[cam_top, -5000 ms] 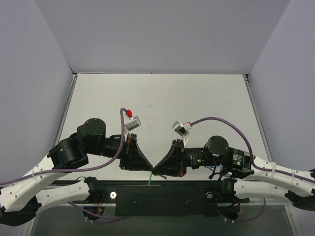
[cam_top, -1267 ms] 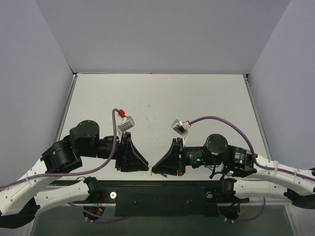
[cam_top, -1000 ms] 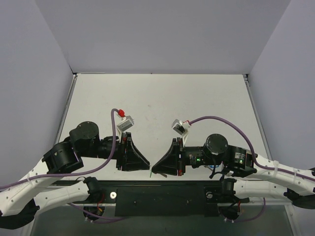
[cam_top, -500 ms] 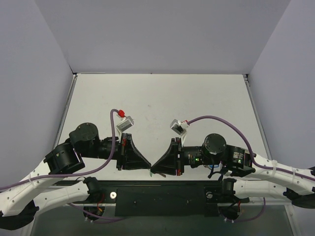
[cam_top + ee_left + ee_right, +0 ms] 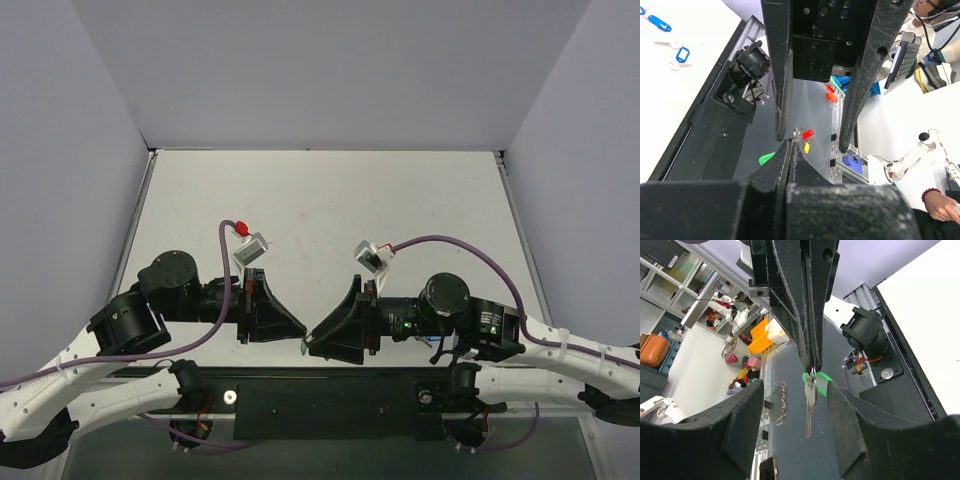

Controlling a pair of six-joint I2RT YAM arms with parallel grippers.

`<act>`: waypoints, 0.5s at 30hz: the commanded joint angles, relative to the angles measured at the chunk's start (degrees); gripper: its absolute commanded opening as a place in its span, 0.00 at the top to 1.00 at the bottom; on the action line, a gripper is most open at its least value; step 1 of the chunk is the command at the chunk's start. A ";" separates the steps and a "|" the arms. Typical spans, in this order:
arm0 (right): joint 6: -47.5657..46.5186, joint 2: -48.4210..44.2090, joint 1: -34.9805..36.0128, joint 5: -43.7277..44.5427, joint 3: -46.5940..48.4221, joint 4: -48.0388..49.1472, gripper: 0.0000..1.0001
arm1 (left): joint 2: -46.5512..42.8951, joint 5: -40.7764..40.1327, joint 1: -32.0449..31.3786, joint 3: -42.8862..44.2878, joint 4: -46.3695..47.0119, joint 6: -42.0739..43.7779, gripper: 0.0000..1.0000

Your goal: Remove the keys from the keyring

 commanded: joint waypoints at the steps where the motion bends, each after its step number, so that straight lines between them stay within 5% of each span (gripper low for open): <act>1: 0.19 -2.78 0.53 1.61 -0.91 3.98 0.51 | -1.10 -1.98 -0.27 1.33 1.31 0.00 1.00; 15: 1.42 -2.43 0.53 2.23 -2.58 5.21 0.63 | -1.98 -4.18 -0.27 1.07 1.66 -0.87 1.00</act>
